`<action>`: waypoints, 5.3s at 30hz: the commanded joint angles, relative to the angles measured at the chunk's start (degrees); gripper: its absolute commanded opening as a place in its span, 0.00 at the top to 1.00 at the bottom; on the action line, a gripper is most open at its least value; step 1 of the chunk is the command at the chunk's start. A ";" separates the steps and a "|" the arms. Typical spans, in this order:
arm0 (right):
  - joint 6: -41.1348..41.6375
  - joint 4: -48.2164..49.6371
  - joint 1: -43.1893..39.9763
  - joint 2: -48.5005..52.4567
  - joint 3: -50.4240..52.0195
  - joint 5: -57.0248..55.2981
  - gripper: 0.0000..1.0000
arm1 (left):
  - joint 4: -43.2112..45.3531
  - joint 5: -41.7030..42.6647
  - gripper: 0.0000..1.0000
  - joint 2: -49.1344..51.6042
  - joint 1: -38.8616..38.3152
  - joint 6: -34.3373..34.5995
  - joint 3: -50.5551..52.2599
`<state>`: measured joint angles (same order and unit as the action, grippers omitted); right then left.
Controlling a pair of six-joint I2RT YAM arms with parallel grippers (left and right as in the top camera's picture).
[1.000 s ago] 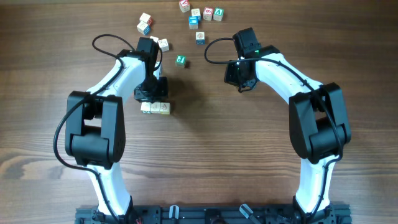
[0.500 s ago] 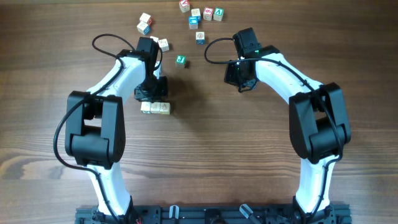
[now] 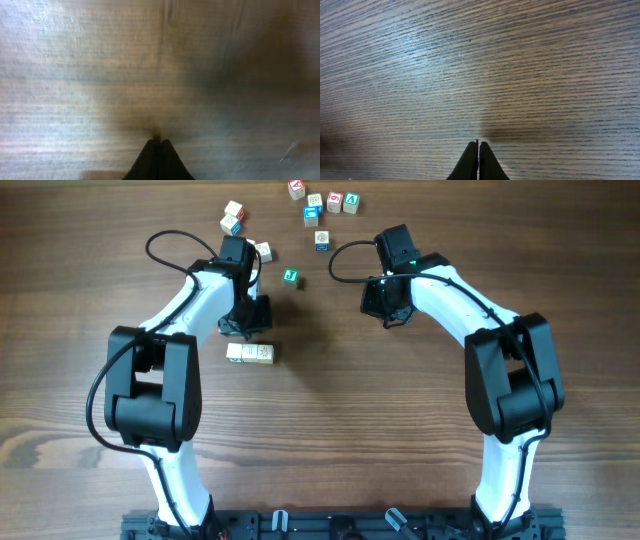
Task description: Form a horizontal line
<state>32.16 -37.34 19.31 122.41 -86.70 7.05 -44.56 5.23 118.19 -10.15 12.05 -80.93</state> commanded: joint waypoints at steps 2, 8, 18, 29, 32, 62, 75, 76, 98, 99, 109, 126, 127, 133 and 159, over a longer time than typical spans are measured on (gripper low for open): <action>0.85 -0.22 0.15 -1.81 -0.17 0.17 0.95 | 2.38 7.39 0.96 0.87 0.04 3.43 0.37; 0.85 -0.22 0.15 -1.81 -0.17 0.17 0.95 | 3.26 13.49 0.96 0.87 0.04 3.48 0.37; 0.85 -0.22 0.15 -1.81 -0.17 0.17 0.95 | 3.02 18.56 0.96 0.87 0.04 6.47 0.37; 0.85 -0.24 0.15 -1.81 -0.17 0.20 0.96 | -1.77 21.35 0.96 0.87 -0.02 7.67 0.35; 0.87 -0.22 0.15 -1.79 -0.17 0.20 0.95 | -3.72 21.42 0.96 0.85 -0.11 6.34 0.35; 0.85 -0.24 0.15 -1.81 -0.17 0.20 0.96 | -27.23 11.78 0.96 -3.56 -3.85 1.81 -0.74; 0.83 -0.24 0.15 -1.81 -0.17 0.17 0.95 | -23.37 2.29 0.96 -3.54 -3.89 1.64 -0.72; 0.83 -0.26 0.15 -1.81 -0.17 0.17 0.95 | -23.08 2.27 0.96 -3.54 -3.89 1.64 -0.72; 0.85 -0.28 0.15 -1.81 -0.17 0.17 0.95 | -20.46 2.16 0.96 -3.54 -3.89 1.64 -0.72; 0.83 -0.28 0.13 -1.81 -0.17 0.20 0.95 | -20.48 2.16 0.96 -3.54 -3.89 1.62 -0.72; 0.83 -0.31 0.11 -1.81 -0.17 0.17 0.95 | -20.04 2.16 0.96 -3.54 -3.89 1.64 -0.72; 0.85 -0.37 0.11 -1.81 -0.17 0.17 0.95 | -24.50 2.16 0.96 -3.54 -3.89 1.66 -0.72; 0.83 -0.37 0.11 -1.81 -0.17 0.17 0.95 | -25.16 2.19 0.96 -3.54 -3.89 1.68 -0.72; 0.81 -0.37 0.11 -1.81 -0.17 0.17 0.95 | -24.70 9.90 0.96 -3.54 -3.89 1.77 -0.72; 0.81 -0.42 0.11 -1.81 -0.17 0.15 0.95 | -10.67 13.66 0.96 -3.06 -3.89 1.62 -0.66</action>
<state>32.34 -37.60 19.31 122.41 -86.70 7.05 -54.41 21.76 116.22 -13.78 14.22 -80.99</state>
